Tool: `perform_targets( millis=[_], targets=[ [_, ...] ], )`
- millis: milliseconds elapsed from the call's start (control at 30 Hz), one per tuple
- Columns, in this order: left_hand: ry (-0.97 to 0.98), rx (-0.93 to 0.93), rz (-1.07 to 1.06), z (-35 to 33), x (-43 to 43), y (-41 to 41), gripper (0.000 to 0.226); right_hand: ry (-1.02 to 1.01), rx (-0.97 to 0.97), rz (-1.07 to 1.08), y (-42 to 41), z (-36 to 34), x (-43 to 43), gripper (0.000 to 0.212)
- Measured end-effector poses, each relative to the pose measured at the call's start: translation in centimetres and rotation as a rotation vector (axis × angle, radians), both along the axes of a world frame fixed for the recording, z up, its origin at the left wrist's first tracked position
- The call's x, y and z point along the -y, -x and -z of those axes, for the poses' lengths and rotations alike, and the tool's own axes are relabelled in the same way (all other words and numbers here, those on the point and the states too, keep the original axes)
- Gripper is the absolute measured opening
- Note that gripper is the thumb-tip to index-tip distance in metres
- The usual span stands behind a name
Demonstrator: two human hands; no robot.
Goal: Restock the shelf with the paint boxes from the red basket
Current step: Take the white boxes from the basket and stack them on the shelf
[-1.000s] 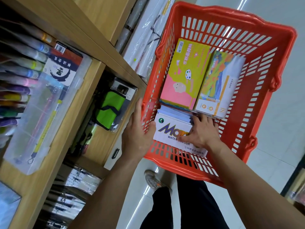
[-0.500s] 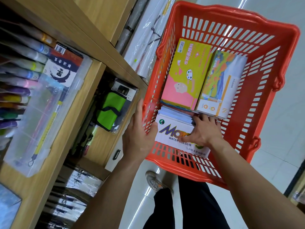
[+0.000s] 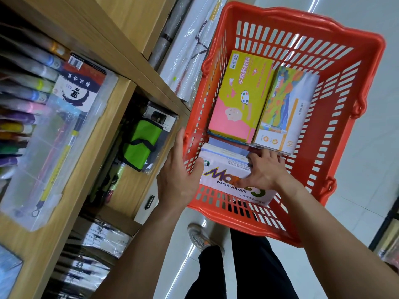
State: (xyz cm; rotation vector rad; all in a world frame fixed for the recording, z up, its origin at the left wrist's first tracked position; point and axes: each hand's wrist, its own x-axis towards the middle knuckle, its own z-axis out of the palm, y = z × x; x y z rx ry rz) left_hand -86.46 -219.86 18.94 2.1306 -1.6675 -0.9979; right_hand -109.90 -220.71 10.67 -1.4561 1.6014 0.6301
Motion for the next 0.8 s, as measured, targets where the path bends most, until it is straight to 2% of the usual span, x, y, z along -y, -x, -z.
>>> perform_targets(
  millis=[133, 267, 367, 467, 567, 667, 733, 800],
  targets=[
    [-0.009, -0.030, -0.009, 0.1, 0.0, -0.2, 0.074, -0.120, 0.166, 0.087, 0.5, -0.4, 0.9, 0.097],
    [-0.017, -0.050, -0.006, 0.4, 0.0, -0.4, 0.072, -0.030, 0.211, 0.078, 0.2, -2.1, 0.8, 0.093],
    [-0.042, -0.151, -0.030, 0.6, 0.2, -0.7, 0.069, 0.074, 0.189, 0.116, 0.7, -4.1, 0.3, 0.088],
    [-0.051, -0.266, -0.067, 0.3, 0.4, -1.0, 0.061, 0.127, 0.287, 0.344, 2.1, -6.7, -0.8, 0.077],
    [-0.046, -0.308, -0.079, -0.2, 0.4, -1.0, 0.064, 0.230, 0.400, 0.598, 2.9, -9.6, -1.8, 0.069],
    [-0.034, -0.187, -0.062, -1.8, 0.6, -1.1, 0.069, 0.369, 0.492, 0.778, 3.2, -12.6, -2.4, 0.068],
    [0.107, -0.040, 0.021, -3.4, 0.5, -0.9, 0.063, 0.449, 0.560, 0.939, 3.6, -14.4, -2.8, 0.068],
    [0.232, 0.013, 0.119, -4.5, 0.4, 0.0, 0.053, 0.530, 0.612, 1.083, 4.4, -15.9, -3.3, 0.061]
  ],
)
